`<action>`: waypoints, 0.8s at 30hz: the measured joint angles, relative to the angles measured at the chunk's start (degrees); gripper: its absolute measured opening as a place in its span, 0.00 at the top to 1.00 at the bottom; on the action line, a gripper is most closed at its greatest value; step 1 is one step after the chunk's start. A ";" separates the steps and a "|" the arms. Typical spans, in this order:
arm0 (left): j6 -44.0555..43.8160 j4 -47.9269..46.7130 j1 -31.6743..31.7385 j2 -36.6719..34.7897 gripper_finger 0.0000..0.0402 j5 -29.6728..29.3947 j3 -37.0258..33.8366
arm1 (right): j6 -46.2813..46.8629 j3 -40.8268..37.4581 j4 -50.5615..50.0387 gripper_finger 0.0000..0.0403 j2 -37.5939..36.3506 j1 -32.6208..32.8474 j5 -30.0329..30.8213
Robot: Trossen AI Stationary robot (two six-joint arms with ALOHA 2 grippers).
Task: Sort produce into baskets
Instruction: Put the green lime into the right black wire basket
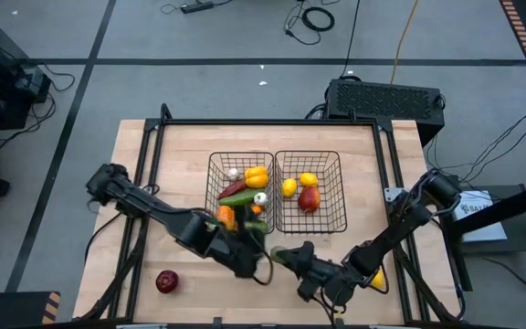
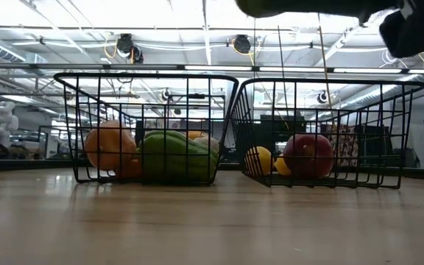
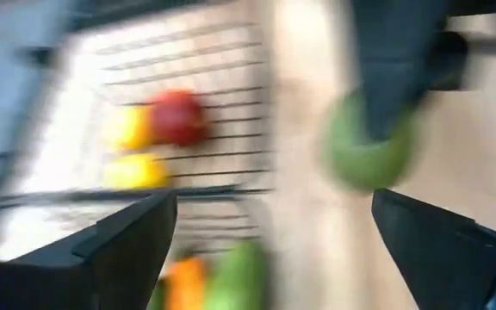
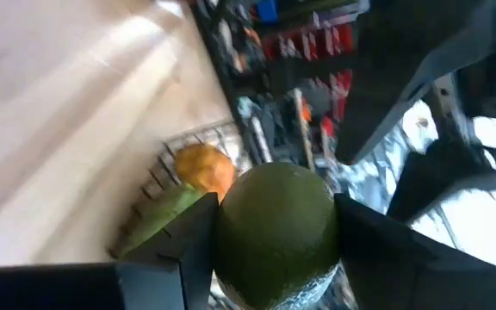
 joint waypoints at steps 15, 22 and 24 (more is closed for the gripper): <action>-31.57 -31.03 -9.01 -6.23 0.01 -13.12 -2.27 | 42.35 -0.02 -40.83 0.51 -23.06 0.82 18.98; -40.78 -32.48 -15.46 -6.15 0.01 -11.57 -6.67 | 87.50 -0.02 -66.22 0.51 -33.07 -5.79 0.69; -42.52 -31.97 -16.96 -6.17 0.01 -10.98 -7.48 | 91.90 -0.03 -67.89 0.51 -33.21 -7.72 -4.93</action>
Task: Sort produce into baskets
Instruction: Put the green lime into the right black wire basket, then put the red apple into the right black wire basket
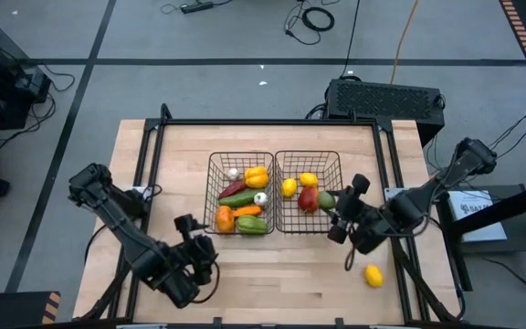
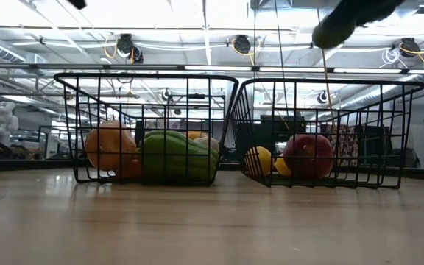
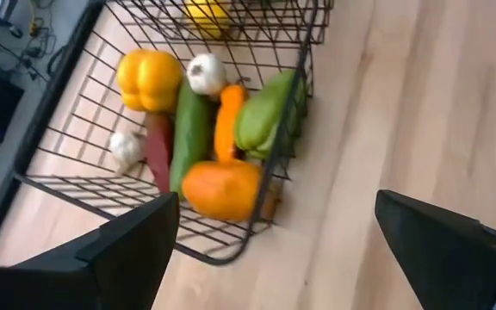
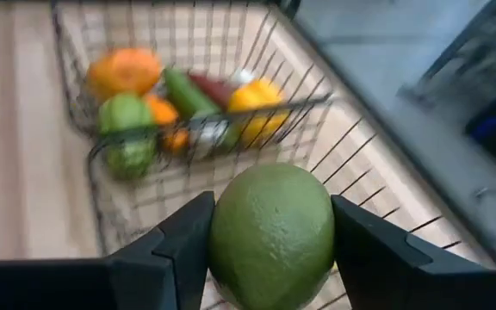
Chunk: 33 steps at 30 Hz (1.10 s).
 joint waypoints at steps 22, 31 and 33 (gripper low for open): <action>-16.40 -2.11 -13.86 0.00 0.01 4.20 -2.93 | 1.61 -2.22 0.66 0.40 9.98 -7.17 -10.30; -22.10 -2.08 -18.17 0.00 0.01 6.78 -2.93 | 2.61 -5.50 5.07 0.34 9.61 -7.32 -12.43; -23.38 -2.08 -18.88 0.00 0.01 7.95 -2.93 | 2.39 -5.34 6.72 0.34 8.73 -6.72 -10.47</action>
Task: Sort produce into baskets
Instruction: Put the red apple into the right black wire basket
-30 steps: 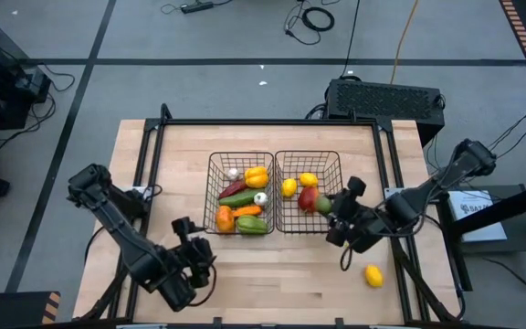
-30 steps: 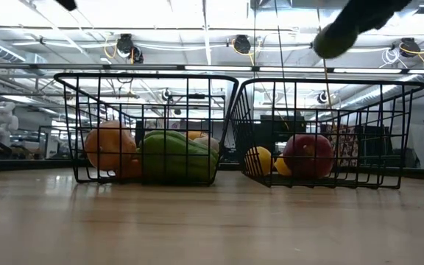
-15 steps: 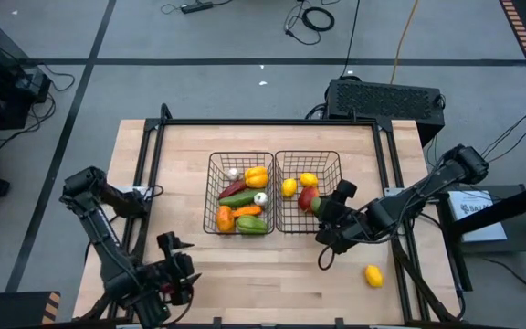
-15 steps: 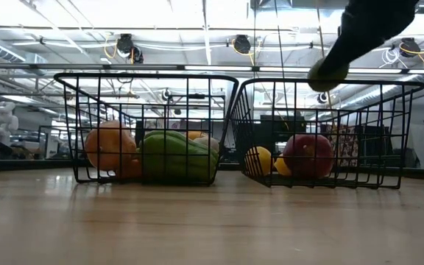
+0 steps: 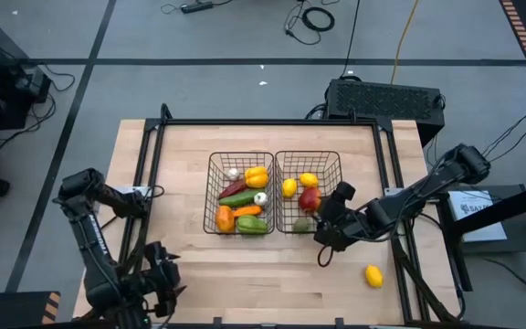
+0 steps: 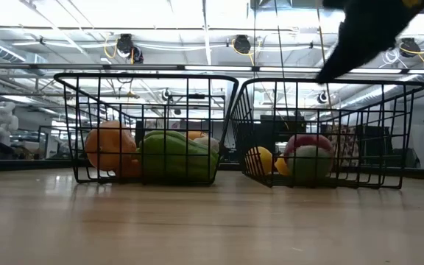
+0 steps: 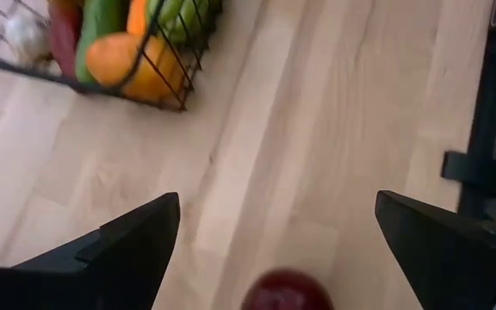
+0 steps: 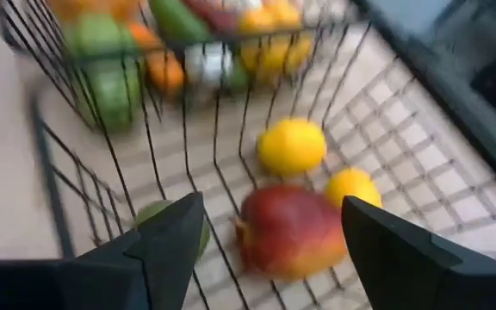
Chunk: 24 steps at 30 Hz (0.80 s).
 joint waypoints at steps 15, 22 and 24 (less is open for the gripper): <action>-9.64 1.39 -6.34 0.03 0.02 9.56 0.00 | -15.77 0.56 23.02 0.40 -2.92 6.79 5.21; -12.71 0.25 -7.81 2.93 0.15 11.35 -0.04 | -16.75 0.56 23.50 0.42 -2.92 7.16 5.17; -13.13 0.22 -7.81 3.96 0.20 11.35 -0.04 | -16.71 0.56 23.46 0.43 -2.92 7.16 5.16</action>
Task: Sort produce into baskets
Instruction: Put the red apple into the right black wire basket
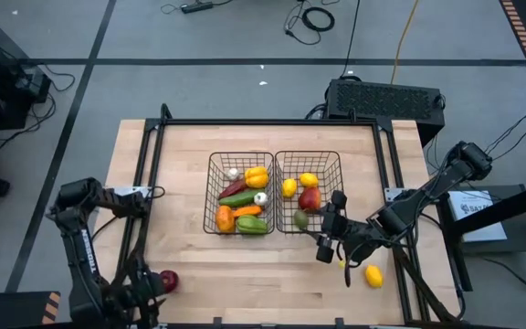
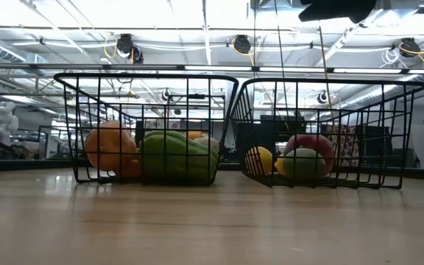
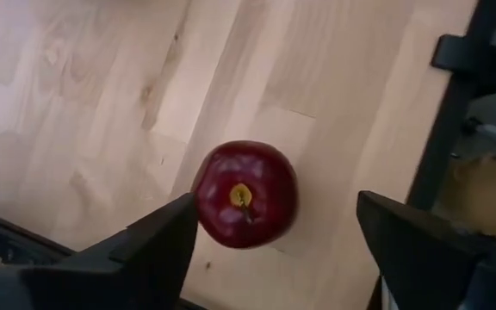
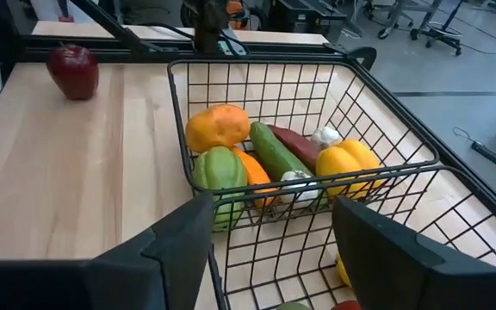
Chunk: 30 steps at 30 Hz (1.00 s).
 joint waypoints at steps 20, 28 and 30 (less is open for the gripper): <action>2.68 -4.27 -0.99 4.92 0.58 0.42 0.00 | 0.33 0.00 -0.05 0.45 0.00 0.00 -0.25; -13.02 -10.96 -5.60 4.27 0.59 -3.51 0.00 | 0.17 0.01 -0.08 0.45 0.00 0.00 -0.25; -14.03 -10.52 -5.73 3.93 0.59 -2.73 0.00 | 0.19 0.02 -0.13 0.45 0.00 0.00 -0.23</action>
